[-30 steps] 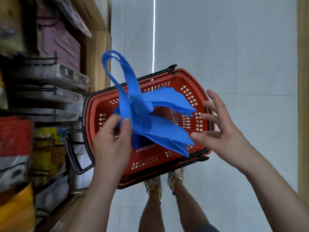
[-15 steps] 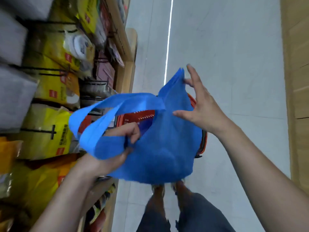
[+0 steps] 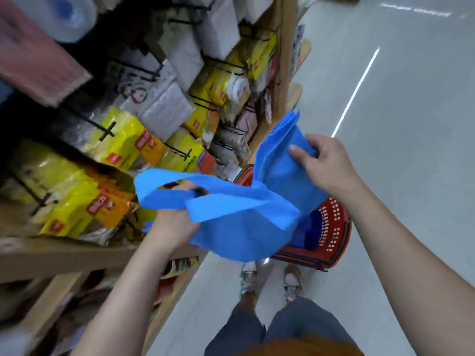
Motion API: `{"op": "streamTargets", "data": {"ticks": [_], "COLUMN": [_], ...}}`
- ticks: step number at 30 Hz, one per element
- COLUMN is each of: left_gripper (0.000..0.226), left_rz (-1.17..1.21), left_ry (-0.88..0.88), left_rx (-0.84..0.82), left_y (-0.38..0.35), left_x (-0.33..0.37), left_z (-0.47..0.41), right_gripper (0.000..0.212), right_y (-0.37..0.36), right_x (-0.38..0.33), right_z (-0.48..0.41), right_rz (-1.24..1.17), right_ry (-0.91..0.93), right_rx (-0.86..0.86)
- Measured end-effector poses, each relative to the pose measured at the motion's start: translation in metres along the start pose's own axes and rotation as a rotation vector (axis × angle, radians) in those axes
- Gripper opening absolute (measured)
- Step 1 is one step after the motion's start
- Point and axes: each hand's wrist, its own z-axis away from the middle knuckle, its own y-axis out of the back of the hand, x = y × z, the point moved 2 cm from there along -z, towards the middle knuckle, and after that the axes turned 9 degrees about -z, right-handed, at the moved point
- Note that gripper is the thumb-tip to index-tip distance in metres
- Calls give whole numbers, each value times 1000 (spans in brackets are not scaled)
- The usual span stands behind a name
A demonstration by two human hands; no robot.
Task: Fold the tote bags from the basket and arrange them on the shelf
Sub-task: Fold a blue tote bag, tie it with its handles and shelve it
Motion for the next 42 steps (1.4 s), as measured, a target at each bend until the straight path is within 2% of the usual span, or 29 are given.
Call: {"op": "streamTargets", "data": {"ticks": [2,5,7,8,10,12,14,16,17,19,21,23,26,29,32,34,37,39,40,42], "left_gripper": [36,46,51,50,48,53,68,69,55,19,11,5,11,10,18,16,25,35,39,37], "left_rz": [-38,-140,-127,-135,-180,-227,-259,-214,-116,33,-82,-187,-235,-237,-317,-429,-579,-479,-340,101], "left_ry": [192,479,500,475,359,212,112,133,193,286,281,340,500,678,908,1073,1287,1350,1342,1215], "left_rx": [322,755,970,1027,1010,876,723,636,623,703,833,882,1005,1149,1225,1139,961,920,911,937], "left_y": [18,34,41,43,46,47,44,40,42,52,67,81,103,115,120,121,115,108,104,98], "left_x": [-7,-20,-15,-11,-2,20,39,40,34,18,0,-24,-66,-101,-129,-146,-166,-174,-178,-184], "left_z": [26,86,128,147,174,184,184,185,189,210,244,287,363,447,528,574,627,648,654,659], "right_gripper": [34,38,35,34,34,34,29,28,26,21,25,32,18,11,15,12,5,2,2,3], "right_y": [2,-7,-19,-26,-45,-73,-102,-126,-137,-155,-170,-185,-216,-261,-314,-348,-394,-415,-425,-441], "right_x": [-18,-61,-90,-103,-123,-141,-156,-171,-178,-188,-198,-208,-221,-225,-225,-225,-229,-236,-241,-251], "right_z": [3,11,17,20,29,45,68,95,107,129,144,156,179,206,253,294,358,397,415,446], "right_rz": [190,379,462,497,553,652,712,667,631,584,674,899,1038,940,564,336,141,102,101,105], "right_ry": [169,419,567,635,754,823,857,927,943,927,846,764,769,830,822,812,830,887,918,991], "right_rx": [78,43,-39,-104,-284,-494,-670,-775,-815,-894,-985,-1077,-1127,-1057,-1056,-1040,-1088,-1149,-1185,-1248]}}
